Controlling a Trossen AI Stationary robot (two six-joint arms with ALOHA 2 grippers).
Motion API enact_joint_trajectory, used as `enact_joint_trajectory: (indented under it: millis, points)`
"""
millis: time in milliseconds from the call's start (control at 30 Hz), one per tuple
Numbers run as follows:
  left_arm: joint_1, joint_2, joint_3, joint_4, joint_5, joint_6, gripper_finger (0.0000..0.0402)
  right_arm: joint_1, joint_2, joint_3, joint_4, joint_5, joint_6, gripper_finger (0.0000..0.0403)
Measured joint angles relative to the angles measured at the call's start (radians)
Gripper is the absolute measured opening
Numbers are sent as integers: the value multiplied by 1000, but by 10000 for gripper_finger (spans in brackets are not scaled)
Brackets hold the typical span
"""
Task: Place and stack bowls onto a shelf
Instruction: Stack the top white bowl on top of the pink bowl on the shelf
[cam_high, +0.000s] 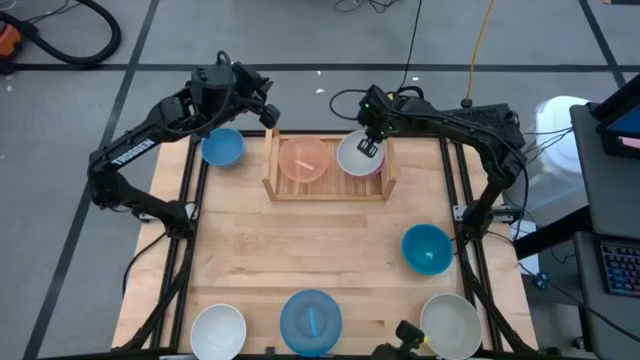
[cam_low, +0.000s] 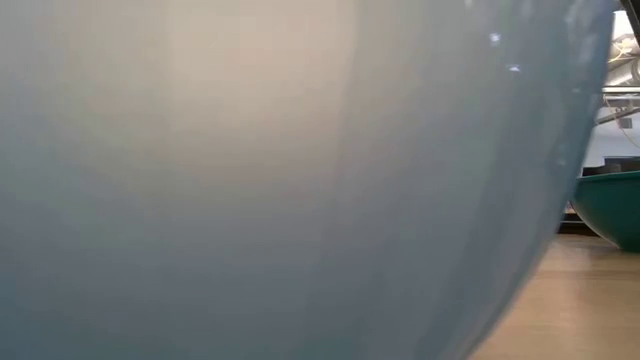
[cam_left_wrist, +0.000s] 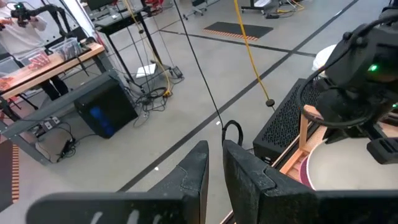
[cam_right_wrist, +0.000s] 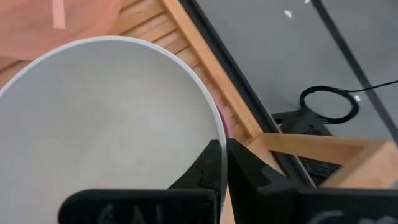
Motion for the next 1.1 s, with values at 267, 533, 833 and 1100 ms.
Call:
enact_joint_trajectory:
  millis: [267, 533, 833, 1100]
  points:
    - [0, 0, 0, 0, 0, -5, 53, -5, 46, 0, -29, 4, -46, 1]
    - [0, 0, 0, 0, 0, -10, 53, -5, 42, 0, 6, 1, -113, 32]
    - [-1, 0, 0, 0, 0, -10, 53, 3, 42, 1, 86, 2, -170, 92]
    - [-1, 0, 0, 0, 0, -10, 53, 31, 42, 1, 158, 7, -233, 145]
